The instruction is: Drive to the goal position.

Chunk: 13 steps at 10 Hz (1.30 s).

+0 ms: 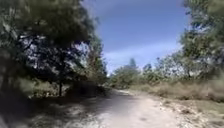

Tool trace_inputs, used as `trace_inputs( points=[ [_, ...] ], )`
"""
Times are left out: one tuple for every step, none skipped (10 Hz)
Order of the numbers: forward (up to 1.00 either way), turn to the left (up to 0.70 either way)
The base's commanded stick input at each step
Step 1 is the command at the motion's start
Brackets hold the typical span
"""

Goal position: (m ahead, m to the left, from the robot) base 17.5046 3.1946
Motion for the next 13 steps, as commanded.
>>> trace_inputs(
  points=[
    [0.5, 0.0],
    [0.5, 0.0],
    [0.5, -0.18],
    [0.5, -0.45],
    [0.5, -0.5],
    [0.5, -0.5],
    [0.5, 0.0],
    [0.5, 0.0],
    [0.5, 0.0],
    [0.5, 0.0],
    [0.5, 0.0],
    [0.5, 0.0],
    [0.5, -0.3]
  ],
)
